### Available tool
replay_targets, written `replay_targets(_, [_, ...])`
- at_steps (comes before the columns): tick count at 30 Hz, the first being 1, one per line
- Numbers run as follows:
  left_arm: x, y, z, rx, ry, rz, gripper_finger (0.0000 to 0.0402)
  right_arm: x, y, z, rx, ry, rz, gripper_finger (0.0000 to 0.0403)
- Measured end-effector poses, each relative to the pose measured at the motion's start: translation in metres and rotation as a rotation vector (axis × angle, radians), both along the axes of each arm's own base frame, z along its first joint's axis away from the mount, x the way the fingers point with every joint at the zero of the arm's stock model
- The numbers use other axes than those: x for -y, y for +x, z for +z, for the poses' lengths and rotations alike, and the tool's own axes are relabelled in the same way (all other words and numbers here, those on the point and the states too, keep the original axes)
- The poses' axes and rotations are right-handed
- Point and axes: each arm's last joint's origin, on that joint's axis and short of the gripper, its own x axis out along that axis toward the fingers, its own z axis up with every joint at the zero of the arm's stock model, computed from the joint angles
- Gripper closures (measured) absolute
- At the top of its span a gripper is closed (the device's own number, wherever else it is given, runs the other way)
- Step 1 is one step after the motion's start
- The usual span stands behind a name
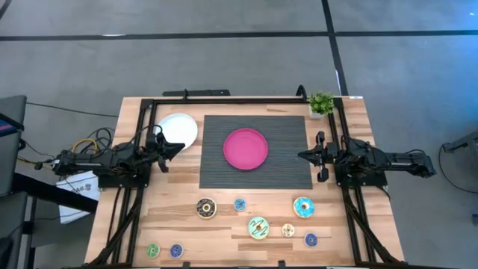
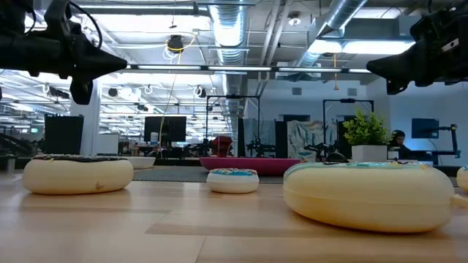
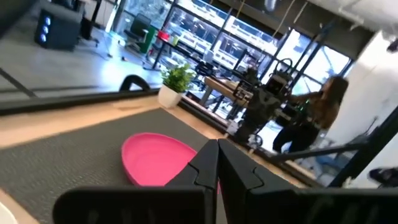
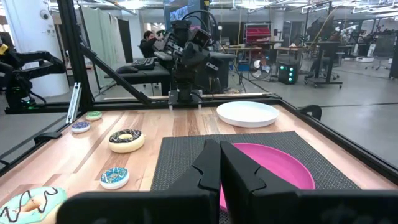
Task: Pick & Place donuts
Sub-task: Put the big black donut on the pink plate
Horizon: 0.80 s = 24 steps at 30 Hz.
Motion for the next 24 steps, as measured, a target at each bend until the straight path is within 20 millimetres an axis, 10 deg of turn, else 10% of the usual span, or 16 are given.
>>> replay_targets(24, [0.003, -0.015, 0.047, -0.149, 0.236, -0.090, 0.0402, 0.000, 0.000, 0.000, 0.000, 0.000, 0.000, 0.0403])
